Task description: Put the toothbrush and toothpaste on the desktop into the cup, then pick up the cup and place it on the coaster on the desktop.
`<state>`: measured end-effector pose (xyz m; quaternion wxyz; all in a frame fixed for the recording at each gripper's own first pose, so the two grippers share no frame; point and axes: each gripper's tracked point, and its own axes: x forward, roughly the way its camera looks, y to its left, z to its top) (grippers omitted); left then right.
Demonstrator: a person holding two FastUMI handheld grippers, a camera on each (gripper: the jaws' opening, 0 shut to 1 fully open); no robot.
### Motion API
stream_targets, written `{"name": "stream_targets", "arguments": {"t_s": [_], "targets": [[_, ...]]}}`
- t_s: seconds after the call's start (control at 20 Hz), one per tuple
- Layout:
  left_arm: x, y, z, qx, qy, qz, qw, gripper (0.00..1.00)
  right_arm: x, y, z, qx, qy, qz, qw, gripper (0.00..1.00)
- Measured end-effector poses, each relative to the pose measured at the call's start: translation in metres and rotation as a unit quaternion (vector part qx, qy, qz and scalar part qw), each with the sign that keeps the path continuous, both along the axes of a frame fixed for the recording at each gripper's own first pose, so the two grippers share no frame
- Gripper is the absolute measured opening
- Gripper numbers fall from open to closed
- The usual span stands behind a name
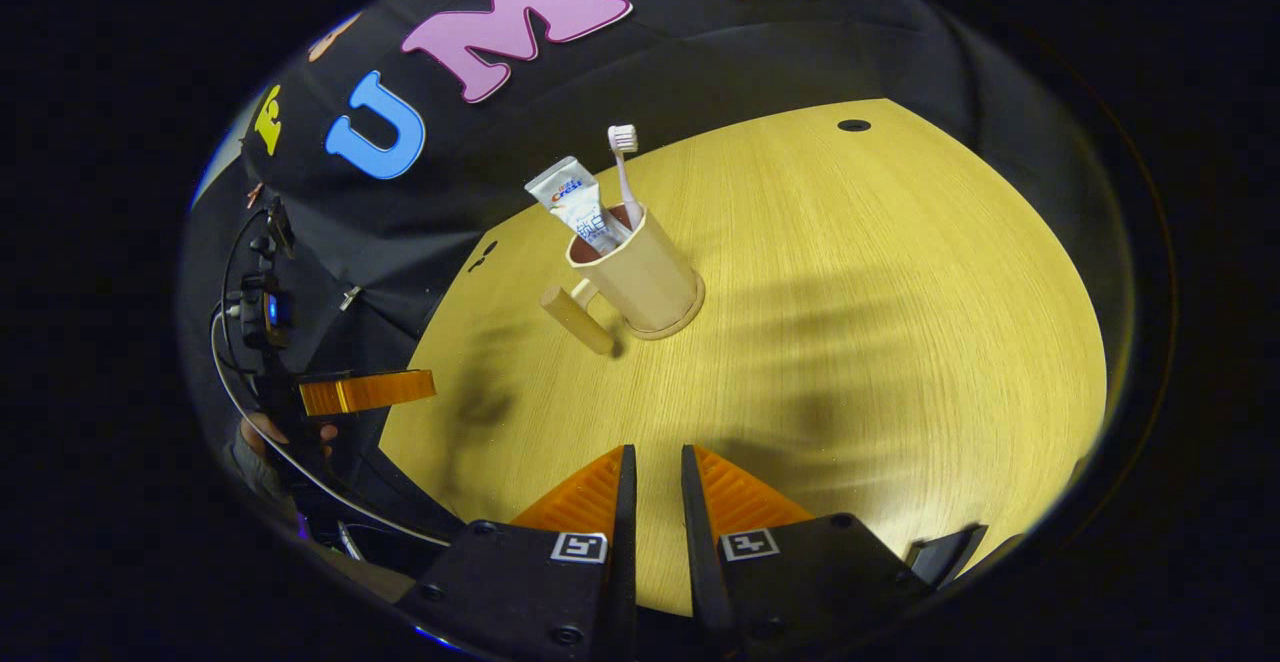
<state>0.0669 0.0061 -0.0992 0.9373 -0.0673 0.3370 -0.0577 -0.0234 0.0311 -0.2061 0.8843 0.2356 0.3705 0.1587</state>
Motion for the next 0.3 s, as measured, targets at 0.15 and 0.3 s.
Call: {"name": "stream_targets", "arguments": {"t_s": [0.15,0.3], "targets": [[-0.010,0.000,-0.006,-0.010,0.000,0.001,1.000,0.84,-0.006,0.007,0.000,-0.003,0.000,0.008,1.000,0.26],[-0.018,-0.003,-0.013,-0.019,0.005,0.002,1.000,0.84,-0.010,0.011,-0.001,-0.006,-0.003,0.014,1.000,0.27]]}}
